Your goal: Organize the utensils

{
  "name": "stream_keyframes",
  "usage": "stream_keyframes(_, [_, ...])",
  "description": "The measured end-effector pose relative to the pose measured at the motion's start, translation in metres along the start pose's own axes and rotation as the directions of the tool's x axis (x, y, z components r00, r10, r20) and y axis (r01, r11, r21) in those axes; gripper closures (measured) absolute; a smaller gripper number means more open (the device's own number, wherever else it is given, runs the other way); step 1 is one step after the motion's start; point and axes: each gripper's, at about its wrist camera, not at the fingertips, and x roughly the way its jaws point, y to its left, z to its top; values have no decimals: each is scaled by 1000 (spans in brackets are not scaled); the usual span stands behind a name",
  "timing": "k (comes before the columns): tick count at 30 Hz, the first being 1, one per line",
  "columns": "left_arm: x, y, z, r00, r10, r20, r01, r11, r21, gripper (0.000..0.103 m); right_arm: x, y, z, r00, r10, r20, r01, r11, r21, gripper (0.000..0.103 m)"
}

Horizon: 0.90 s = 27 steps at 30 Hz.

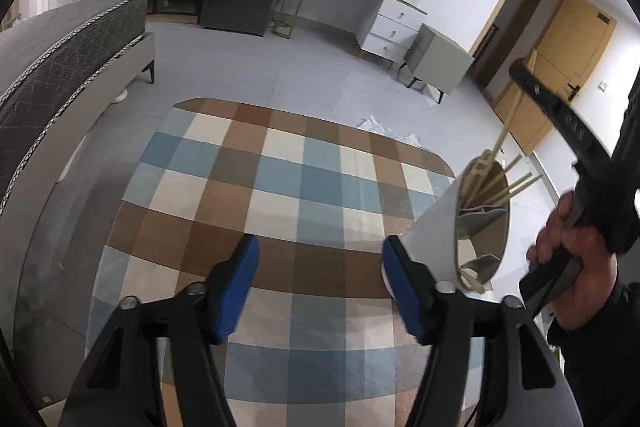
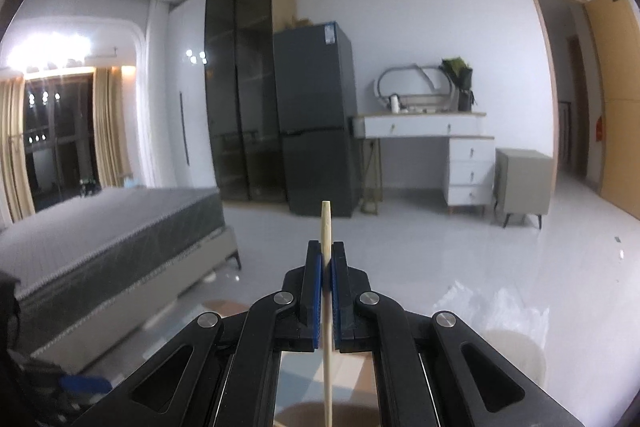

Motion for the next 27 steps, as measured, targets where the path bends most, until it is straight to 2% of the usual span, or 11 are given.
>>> stream_keyframes(7, [-3,-3,1,1000,19,11,-19,1000,19,38,-15,-14,-19,996,12,-91,-7,998,58,93])
stream_keyframes(8, [-6,-5,1,1000,22,16,-22,1000,20,37,-17,-15,-19,995,14,-103,-7,998,62,83])
stream_keyframes(11, [-15,-11,3,999,26,31,-27,999,24,33,-29,-19,-20,992,21,-121,-10,996,87,68])
stream_keyframes(15, [-29,-25,2,998,28,56,-32,998,60,32,-49,-26,-24,990,9,-139,10,990,140,63])
stream_keyframes(17, [-40,-31,0,996,32,78,-37,997,69,32,-62,-29,-24,990,2,-141,21,986,164,55])
stream_keyframes(19, [-49,-37,-2,995,43,94,-51,996,76,30,-78,-28,-23,991,4,-136,21,984,179,53])
stream_keyframes(23, [-68,-49,-8,986,79,147,-93,991,92,24,-110,-23,-21,992,4,-123,20,981,193,30])
stream_keyframes(27, [-87,-61,-15,976,98,196,-122,986,117,21,-147,-10,-25,995,-18,-98,36,982,184,18])
